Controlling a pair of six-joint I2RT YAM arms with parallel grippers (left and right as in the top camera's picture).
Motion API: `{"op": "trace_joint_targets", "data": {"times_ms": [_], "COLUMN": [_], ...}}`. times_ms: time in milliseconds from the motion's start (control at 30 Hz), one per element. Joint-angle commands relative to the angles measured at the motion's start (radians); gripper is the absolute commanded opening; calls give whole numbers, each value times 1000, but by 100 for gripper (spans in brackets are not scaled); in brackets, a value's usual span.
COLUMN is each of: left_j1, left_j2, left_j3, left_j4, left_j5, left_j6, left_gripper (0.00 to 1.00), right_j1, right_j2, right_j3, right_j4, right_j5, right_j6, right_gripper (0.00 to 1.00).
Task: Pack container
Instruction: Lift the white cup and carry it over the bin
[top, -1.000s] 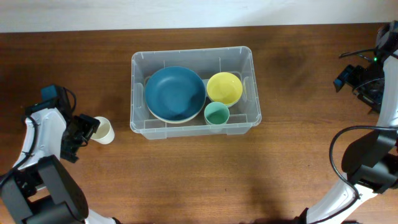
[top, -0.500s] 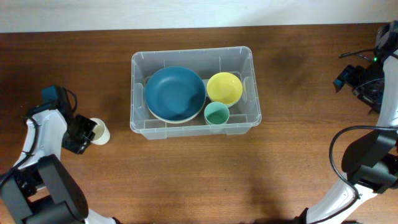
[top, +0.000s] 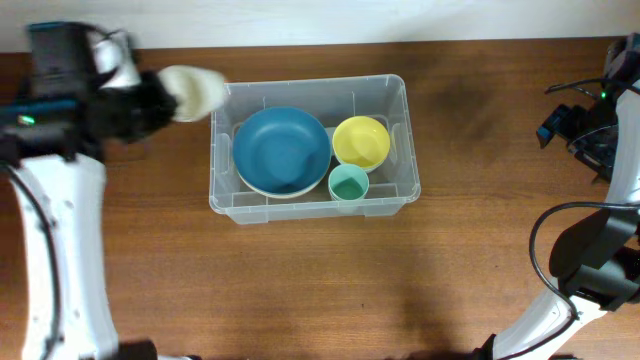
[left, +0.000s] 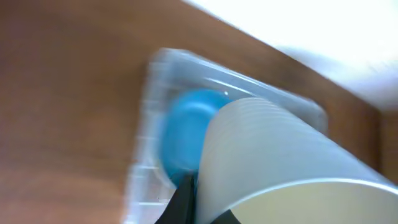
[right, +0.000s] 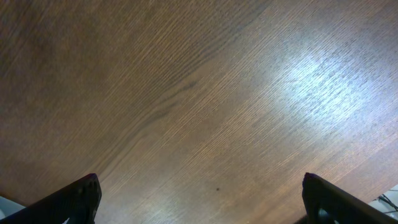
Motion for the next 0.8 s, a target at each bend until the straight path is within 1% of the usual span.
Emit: {"op": "trace_joint_targets", "data": {"times_ms": [0, 133, 300, 500, 767], "left_j1": [-219, -426, -561, -594, -594], "left_j2": [-26, 52, 181, 315, 426], "left_j3": [11, 11, 11, 11, 11], "left_j4": [-9, -12, -25, -39, -38], "left_j5": [-53, -73, -178, -190, -201], "left_j6": [82, 83, 72, 72, 72], "left_gripper": [1, 1, 1, 1, 1], "right_j1": [-3, -3, -3, -3, -3], "right_j2": [2, 2, 2, 2, 2], "right_j3": [-4, -4, -4, -4, -4], "right_j4": [0, 0, 0, 0, 0], "right_j5": [16, 16, 16, 16, 16], "right_j6": [8, 8, 8, 8, 8], "right_gripper": [99, 99, 99, 99, 99]}}
